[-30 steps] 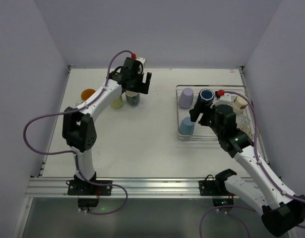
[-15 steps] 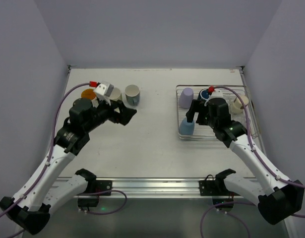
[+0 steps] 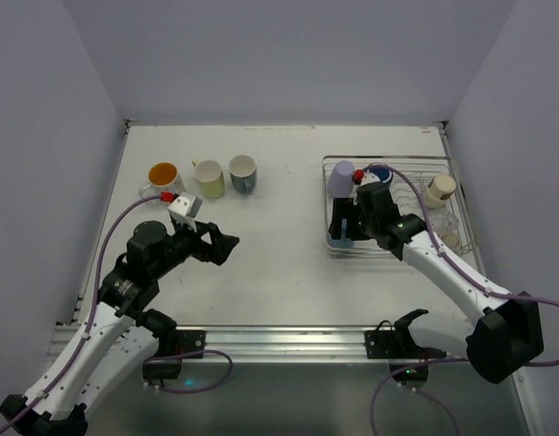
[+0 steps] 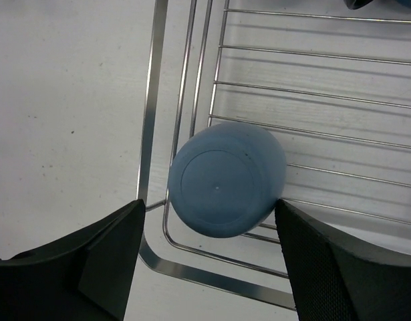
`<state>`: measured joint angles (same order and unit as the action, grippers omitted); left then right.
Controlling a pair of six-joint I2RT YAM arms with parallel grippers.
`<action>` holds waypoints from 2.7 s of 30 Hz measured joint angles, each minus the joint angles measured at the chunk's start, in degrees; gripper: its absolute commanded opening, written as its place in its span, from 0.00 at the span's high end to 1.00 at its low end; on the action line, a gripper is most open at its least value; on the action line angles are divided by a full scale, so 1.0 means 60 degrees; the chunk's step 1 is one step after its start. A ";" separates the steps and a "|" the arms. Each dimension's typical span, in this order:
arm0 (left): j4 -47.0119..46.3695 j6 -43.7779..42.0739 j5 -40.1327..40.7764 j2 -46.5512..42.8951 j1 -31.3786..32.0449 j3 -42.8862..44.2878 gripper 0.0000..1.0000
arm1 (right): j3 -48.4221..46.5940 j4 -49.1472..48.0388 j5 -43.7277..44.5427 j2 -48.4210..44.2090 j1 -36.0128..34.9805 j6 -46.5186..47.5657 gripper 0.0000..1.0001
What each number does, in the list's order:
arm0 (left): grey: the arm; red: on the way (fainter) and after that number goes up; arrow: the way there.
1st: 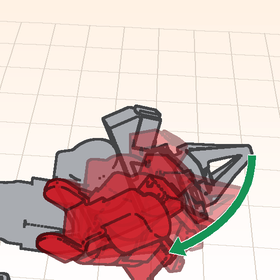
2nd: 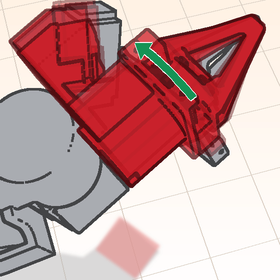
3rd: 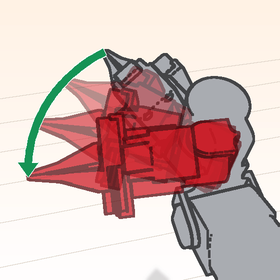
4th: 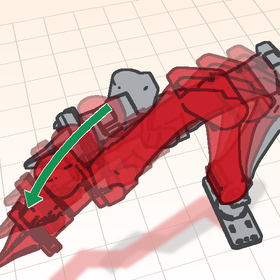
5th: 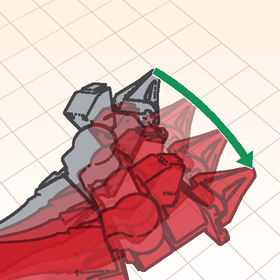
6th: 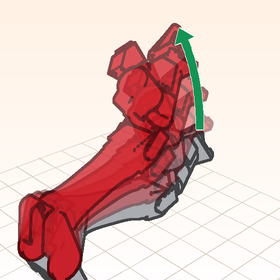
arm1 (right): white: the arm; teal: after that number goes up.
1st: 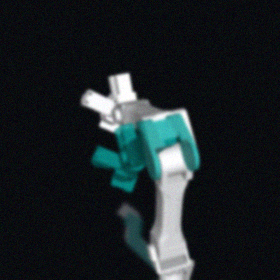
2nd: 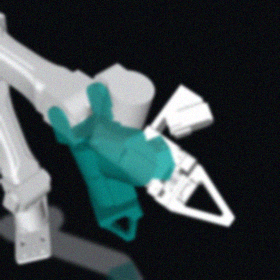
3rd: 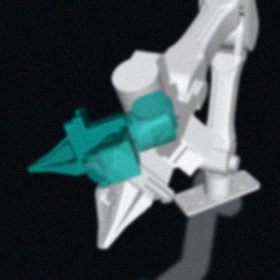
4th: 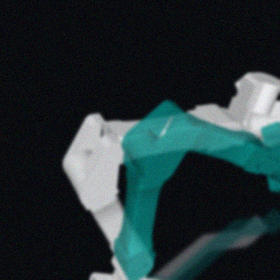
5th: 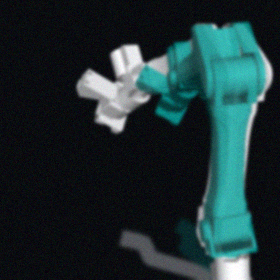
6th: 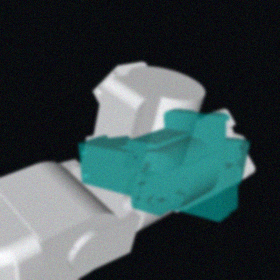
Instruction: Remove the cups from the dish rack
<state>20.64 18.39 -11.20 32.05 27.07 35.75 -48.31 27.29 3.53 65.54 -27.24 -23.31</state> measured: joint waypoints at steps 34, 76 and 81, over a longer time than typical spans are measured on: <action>-0.1661 0.1268 -0.2138 0.0732 0.0000 -0.0477 0.09 | -0.0357 -0.0896 0.1268 0.0448 -0.0007 0.0149 0.25; -0.2612 0.2182 -0.3235 0.1177 0.0015 -0.0780 0.13 | -0.1814 -0.0933 0.1293 0.2320 0.0838 -0.0310 0.68; -0.4258 0.3381 -0.3472 0.1271 0.0397 -0.1351 0.23 | -0.0284 -0.2444 0.1220 0.0463 0.0856 -0.1217 0.69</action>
<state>-4.91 38.68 -32.03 39.68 29.45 27.64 -50.02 12.62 10.85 68.31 -22.11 -30.61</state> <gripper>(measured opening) 0.806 0.702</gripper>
